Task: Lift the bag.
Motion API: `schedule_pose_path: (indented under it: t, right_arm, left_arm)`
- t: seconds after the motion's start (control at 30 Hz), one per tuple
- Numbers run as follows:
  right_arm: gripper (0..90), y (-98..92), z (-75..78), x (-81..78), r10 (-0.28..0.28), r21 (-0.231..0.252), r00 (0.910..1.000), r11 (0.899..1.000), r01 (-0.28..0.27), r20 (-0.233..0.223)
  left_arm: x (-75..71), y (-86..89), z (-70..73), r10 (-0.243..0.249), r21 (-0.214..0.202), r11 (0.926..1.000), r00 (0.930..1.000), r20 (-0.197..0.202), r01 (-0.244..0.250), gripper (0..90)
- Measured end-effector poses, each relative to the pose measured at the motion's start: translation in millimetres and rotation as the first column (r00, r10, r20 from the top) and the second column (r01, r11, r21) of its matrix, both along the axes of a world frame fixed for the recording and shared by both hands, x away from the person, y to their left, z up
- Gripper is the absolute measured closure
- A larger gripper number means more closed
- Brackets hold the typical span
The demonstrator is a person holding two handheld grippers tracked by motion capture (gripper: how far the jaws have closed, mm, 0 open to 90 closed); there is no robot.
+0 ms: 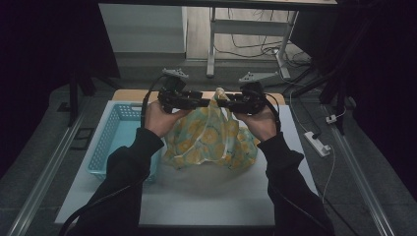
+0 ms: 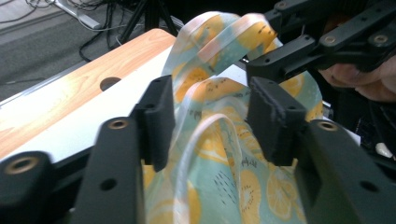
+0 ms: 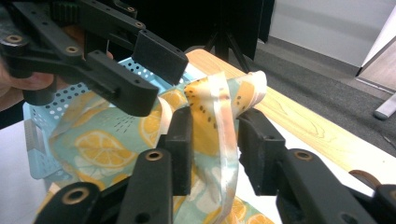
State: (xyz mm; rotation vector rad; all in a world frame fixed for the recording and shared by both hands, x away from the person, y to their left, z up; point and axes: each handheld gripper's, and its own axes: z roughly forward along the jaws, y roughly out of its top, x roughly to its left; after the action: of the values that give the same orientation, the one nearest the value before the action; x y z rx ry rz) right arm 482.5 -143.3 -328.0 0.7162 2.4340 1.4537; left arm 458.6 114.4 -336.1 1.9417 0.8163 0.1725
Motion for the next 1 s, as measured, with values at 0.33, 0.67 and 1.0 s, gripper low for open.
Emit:
schedule_pose_path:
  t: [0.33,0.67,1.0]
  right_arm:
    - [51.4,-3.0,4.4,-6.6,-0.011,0.0,0.9999,1.0,0.011,0.001]
    - [40.0,-2.1,2.3,-15.2,0.013,0.002,0.9999,1.0,-0.013,-0.01]
    - [24.8,-1.6,-5.7,-25.1,0.039,0.013,0.9986,0.999,-0.038,-0.037]
  left_arm:
    - [-14.4,14.4,-2.3,0.002,-0.009,1.0,0.9995,0.031,-0.002,34.7]
    - [-25.0,18.8,-7.9,0.004,0.01,0.9999,0.9991,0.042,-0.005,24.6]
    - [-37.2,25.6,-21.3,0.002,0.044,0.999,0.9999,0.017,-0.003,13.4]
